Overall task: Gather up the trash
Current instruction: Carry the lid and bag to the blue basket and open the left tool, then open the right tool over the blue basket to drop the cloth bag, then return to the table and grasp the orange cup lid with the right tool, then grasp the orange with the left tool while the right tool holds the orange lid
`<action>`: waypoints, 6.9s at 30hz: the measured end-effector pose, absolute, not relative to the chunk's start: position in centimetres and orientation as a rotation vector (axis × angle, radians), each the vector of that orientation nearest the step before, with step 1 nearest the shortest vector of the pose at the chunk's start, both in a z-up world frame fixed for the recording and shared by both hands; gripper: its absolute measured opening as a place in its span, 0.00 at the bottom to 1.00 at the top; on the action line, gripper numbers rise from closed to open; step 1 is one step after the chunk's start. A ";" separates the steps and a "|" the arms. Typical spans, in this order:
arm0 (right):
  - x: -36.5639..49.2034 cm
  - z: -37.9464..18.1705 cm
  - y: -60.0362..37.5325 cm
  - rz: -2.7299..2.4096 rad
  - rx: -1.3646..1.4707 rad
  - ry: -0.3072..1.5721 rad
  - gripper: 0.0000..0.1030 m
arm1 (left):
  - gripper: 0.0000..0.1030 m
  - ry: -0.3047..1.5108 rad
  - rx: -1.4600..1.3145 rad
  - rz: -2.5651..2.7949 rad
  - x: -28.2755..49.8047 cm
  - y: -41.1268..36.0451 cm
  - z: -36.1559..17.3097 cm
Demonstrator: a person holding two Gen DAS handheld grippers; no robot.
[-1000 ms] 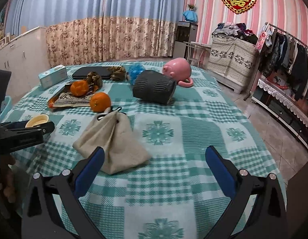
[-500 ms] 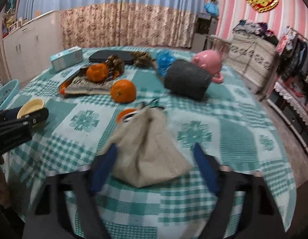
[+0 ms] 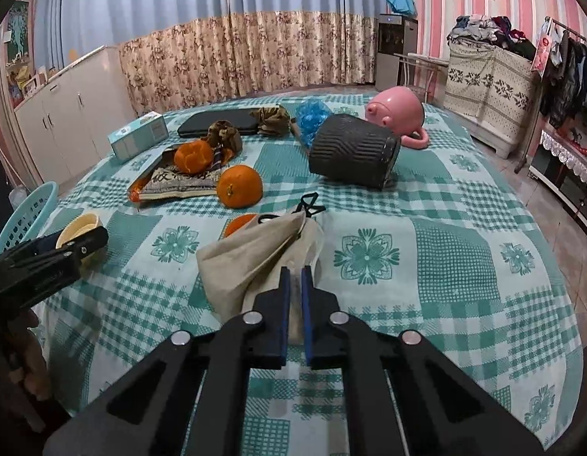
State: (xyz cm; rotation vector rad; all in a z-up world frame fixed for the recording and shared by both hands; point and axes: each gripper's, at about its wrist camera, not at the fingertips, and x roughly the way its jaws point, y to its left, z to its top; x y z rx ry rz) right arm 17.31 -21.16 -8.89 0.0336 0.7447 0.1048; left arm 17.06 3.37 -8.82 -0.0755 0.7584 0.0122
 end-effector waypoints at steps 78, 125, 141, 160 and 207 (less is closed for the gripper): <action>23.9 -6.6 20.9 0.923 -0.182 0.589 0.13 | 0.95 0.496 -0.187 0.717 9.6 39.5 -1.4; 22.8 -5.6 -18.4 0.232 -0.157 0.590 0.88 | 0.95 0.562 -0.191 0.295 15.6 14.4 -1.8; 24.6 -10.4 -18.8 0.211 -0.131 0.774 0.85 | 0.95 0.703 -0.131 0.202 18.1 10.2 -6.2; 24.7 -10.0 -25.0 0.122 -0.048 0.748 0.39 | 0.95 0.746 -0.039 0.026 21.7 1.8 -5.9; 24.2 -7.4 -18.2 0.234 -0.081 0.669 0.39 | 0.35 0.702 -0.116 0.105 18.3 9.4 -3.5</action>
